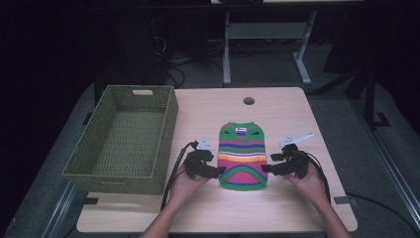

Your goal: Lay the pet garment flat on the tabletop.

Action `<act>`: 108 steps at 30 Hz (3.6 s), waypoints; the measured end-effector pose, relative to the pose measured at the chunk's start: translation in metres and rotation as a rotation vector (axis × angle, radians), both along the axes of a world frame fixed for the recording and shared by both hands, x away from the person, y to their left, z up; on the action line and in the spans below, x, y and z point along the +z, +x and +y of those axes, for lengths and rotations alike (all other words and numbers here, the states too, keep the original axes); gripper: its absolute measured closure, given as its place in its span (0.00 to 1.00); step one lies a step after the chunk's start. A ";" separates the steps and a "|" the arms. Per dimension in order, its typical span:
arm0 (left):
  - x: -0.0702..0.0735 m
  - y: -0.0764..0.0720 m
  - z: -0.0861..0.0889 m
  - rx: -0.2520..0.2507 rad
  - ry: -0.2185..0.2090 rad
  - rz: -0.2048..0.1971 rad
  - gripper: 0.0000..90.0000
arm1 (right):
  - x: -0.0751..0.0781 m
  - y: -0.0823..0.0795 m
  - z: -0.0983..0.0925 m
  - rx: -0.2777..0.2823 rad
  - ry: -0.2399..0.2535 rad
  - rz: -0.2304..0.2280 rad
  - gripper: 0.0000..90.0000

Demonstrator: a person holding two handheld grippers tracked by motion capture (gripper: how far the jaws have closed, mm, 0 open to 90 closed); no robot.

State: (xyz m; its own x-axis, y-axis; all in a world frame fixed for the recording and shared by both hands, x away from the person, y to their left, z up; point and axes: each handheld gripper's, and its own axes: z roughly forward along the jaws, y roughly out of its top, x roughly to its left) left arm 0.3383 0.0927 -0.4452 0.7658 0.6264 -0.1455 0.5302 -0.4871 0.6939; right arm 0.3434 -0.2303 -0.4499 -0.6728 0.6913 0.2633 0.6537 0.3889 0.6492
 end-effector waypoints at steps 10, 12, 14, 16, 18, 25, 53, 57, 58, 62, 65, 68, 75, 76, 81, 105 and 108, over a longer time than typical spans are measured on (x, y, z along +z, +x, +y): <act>0.002 -0.005 0.008 0.005 -0.007 -0.002 0.31 | 0.004 -0.004 -0.007 0.000 0.008 0.004 0.31; 0.002 -0.006 0.008 0.008 -0.009 -0.001 0.30 | 0.005 -0.005 -0.009 0.001 0.013 0.006 0.31; 0.003 -0.007 0.008 0.003 -0.007 -0.003 0.29 | 0.005 -0.005 -0.011 0.003 0.020 0.003 0.31; 0.005 -0.009 0.009 0.000 -0.013 -0.007 0.29 | 0.006 -0.006 -0.013 0.003 0.024 0.004 0.31; 0.006 -0.010 0.009 -0.002 -0.015 -0.007 0.29 | 0.006 -0.007 -0.014 0.003 0.023 0.002 0.31; 0.010 -0.016 0.006 -0.016 -0.030 -0.019 0.29 | 0.009 -0.011 -0.016 0.005 0.027 0.010 0.31; 0.009 -0.032 0.009 -0.032 -0.032 -0.021 0.24 | 0.005 -0.027 -0.032 0.026 0.027 0.006 0.26; 0.008 -0.034 0.010 -0.028 -0.037 -0.012 0.24 | 0.007 -0.030 -0.036 0.023 0.030 0.000 0.26; 0.008 -0.034 0.011 -0.032 -0.032 -0.015 0.24 | 0.007 -0.030 -0.037 0.024 0.026 0.002 0.26; 0.007 -0.037 0.013 -0.030 -0.031 -0.017 0.23 | 0.006 -0.034 -0.041 0.020 0.028 -0.005 0.26; 0.007 -0.040 0.015 -0.028 -0.030 -0.017 0.23 | 0.003 -0.036 -0.046 0.016 0.030 -0.005 0.26; 0.007 -0.042 0.017 -0.016 -0.036 -0.013 0.23 | 0.001 -0.039 -0.050 0.008 0.030 0.002 0.26; 0.006 -0.046 0.019 -0.023 -0.030 -0.019 0.23 | -0.002 -0.046 -0.059 -0.007 0.031 0.006 0.26; 0.006 -0.046 0.020 -0.023 -0.029 -0.017 0.23 | -0.003 -0.046 -0.061 -0.006 0.028 0.003 0.26; 0.006 -0.049 0.022 -0.021 -0.025 -0.013 0.23 | -0.005 -0.051 -0.065 -0.011 0.043 0.004 0.26; 0.001 -0.066 0.035 -0.019 -0.023 -0.016 0.23 | -0.017 -0.073 -0.075 -0.028 0.046 0.012 0.26; 0.001 -0.068 0.038 -0.015 -0.024 -0.021 0.23 | -0.018 -0.075 -0.078 -0.027 0.047 0.006 0.25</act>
